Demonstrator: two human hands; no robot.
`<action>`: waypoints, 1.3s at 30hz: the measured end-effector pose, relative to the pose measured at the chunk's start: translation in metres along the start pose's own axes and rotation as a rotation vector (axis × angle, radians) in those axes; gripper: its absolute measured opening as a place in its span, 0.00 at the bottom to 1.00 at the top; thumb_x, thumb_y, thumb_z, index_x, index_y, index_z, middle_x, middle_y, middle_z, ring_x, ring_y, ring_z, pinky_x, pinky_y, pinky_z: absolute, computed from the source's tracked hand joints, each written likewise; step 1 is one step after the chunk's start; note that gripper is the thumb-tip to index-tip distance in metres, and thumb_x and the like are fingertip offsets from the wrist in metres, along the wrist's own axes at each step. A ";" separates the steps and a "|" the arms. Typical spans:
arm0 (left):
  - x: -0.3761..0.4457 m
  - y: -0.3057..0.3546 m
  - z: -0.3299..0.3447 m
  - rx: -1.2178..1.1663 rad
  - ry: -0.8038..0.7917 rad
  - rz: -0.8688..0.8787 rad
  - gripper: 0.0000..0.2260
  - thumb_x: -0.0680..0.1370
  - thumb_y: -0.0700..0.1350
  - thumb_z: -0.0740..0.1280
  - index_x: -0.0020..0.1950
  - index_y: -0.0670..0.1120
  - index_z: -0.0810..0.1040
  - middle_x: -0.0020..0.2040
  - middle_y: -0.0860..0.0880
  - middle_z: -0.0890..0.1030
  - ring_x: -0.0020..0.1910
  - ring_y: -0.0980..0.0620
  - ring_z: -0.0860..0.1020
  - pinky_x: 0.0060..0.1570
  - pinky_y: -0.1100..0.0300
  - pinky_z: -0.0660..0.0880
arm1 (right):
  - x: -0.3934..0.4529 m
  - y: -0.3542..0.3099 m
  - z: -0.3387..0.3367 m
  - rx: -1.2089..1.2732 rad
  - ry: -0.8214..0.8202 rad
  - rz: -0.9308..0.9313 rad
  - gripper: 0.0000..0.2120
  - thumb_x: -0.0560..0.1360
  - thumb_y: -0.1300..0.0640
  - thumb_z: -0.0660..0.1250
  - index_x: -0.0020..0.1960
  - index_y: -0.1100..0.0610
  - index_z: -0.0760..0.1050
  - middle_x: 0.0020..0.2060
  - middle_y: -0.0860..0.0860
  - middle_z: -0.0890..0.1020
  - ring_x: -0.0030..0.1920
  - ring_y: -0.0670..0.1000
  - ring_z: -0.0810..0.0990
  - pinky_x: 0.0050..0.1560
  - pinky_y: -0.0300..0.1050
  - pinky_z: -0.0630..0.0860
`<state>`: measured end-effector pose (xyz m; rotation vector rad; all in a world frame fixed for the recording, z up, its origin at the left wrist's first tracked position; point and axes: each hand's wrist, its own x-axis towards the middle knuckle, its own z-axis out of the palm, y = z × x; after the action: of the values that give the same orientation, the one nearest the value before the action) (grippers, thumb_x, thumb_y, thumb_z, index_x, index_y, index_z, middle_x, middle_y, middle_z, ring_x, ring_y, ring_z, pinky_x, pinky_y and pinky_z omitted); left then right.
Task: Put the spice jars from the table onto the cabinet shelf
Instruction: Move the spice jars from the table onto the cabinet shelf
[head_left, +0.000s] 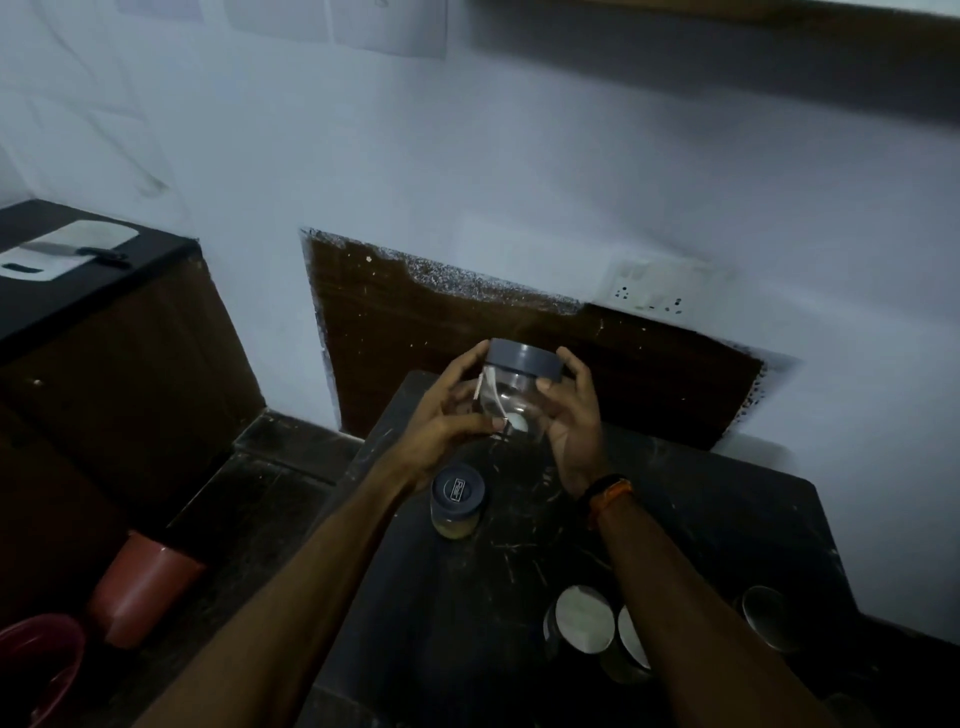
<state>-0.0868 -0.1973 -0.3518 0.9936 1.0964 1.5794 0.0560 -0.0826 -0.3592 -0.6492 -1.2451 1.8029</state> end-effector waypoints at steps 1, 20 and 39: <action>0.001 0.002 0.004 0.026 0.017 0.010 0.41 0.70 0.29 0.72 0.78 0.52 0.64 0.67 0.40 0.76 0.65 0.40 0.77 0.59 0.44 0.78 | 0.001 -0.003 -0.002 0.009 0.026 -0.008 0.32 0.71 0.56 0.71 0.73 0.52 0.65 0.64 0.58 0.76 0.58 0.56 0.83 0.54 0.51 0.81; 0.027 0.027 0.041 0.637 0.106 0.429 0.50 0.63 0.51 0.83 0.79 0.55 0.60 0.64 0.52 0.69 0.58 0.54 0.76 0.52 0.61 0.80 | 0.013 -0.059 -0.003 0.043 0.050 -0.040 0.24 0.77 0.44 0.64 0.65 0.60 0.75 0.57 0.62 0.82 0.56 0.61 0.82 0.55 0.58 0.79; 0.058 0.068 0.062 0.281 -0.061 0.314 0.42 0.68 0.28 0.76 0.78 0.47 0.65 0.68 0.55 0.76 0.68 0.51 0.76 0.57 0.52 0.80 | 0.025 -0.110 0.002 0.034 -0.002 -0.128 0.21 0.79 0.40 0.60 0.62 0.52 0.81 0.57 0.58 0.83 0.57 0.59 0.82 0.56 0.54 0.79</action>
<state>-0.0585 -0.1396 -0.2638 1.4515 1.1841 1.6549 0.0788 -0.0438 -0.2561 -0.5368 -1.2269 1.7159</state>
